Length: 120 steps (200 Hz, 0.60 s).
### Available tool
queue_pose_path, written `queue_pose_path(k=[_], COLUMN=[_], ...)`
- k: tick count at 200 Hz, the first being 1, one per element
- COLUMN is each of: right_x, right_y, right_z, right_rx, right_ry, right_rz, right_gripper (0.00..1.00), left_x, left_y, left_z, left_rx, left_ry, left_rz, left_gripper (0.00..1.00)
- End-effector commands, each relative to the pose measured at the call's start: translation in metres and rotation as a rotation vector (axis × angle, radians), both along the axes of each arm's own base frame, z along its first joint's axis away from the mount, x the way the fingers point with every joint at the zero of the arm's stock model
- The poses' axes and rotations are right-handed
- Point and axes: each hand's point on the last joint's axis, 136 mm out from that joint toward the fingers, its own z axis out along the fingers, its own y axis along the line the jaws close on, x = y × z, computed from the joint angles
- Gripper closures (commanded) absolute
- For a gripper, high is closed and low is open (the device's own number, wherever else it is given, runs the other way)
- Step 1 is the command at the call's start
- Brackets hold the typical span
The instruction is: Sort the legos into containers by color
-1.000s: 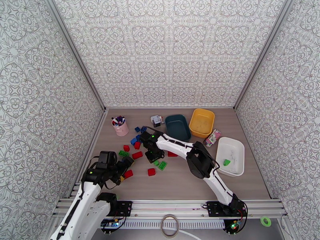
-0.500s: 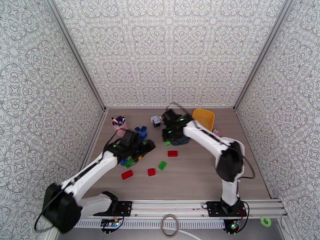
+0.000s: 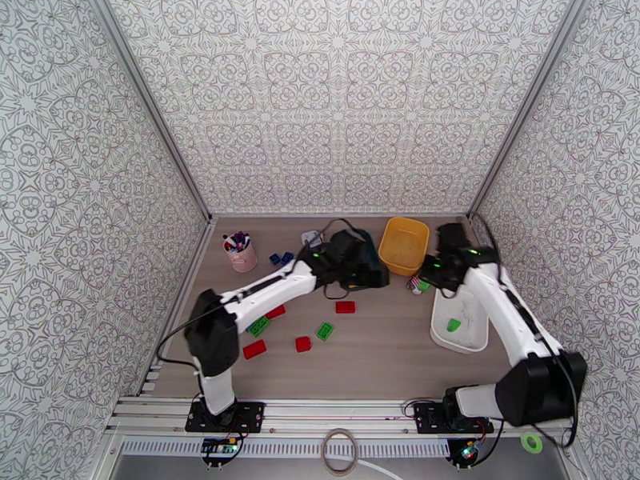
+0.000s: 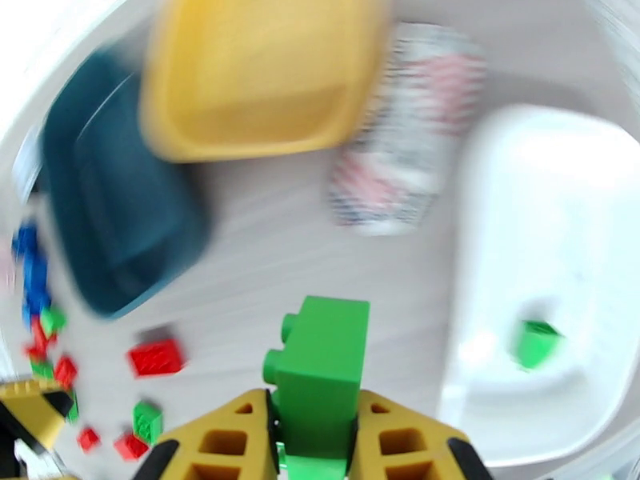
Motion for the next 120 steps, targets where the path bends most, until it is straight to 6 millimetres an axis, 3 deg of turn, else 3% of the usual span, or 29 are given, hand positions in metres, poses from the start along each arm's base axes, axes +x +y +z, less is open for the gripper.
queue_pose_path(k=[1,25,49,64,120], right_x=[-0.031,-0.047,-0.051,-0.050,-0.044], right_y=[-0.033,-0.061,-0.070,-0.072,-0.071], right_z=[-0.017,-0.037,-0.056,-0.064,-0.080], right_rx=[0.015,0.039,0.068,0.067,0.082], right_ry=[0.068,0.119,0.161,0.183,0.217], right_rz=[-0.103,-0.187,-0.216,-0.215,-0.193], right_gripper=[0.88,0.88,0.88,0.87,0.71], left_x=[-0.023,-0.046,-0.057,-0.062,-0.051], left_y=[-0.035,-0.064,-0.080,-0.082,-0.068], left_z=[0.007,0.000,-0.006,-0.006,0.000], left_rx=[0.016,0.063,0.126,0.140,0.166], left_ry=[-0.057,-0.065,-0.063,-0.064,-0.124], left_rz=[-0.165,-0.265,-0.297,-0.303,-0.214], left_gripper=[0.06,0.05,0.04,0.03,0.01])
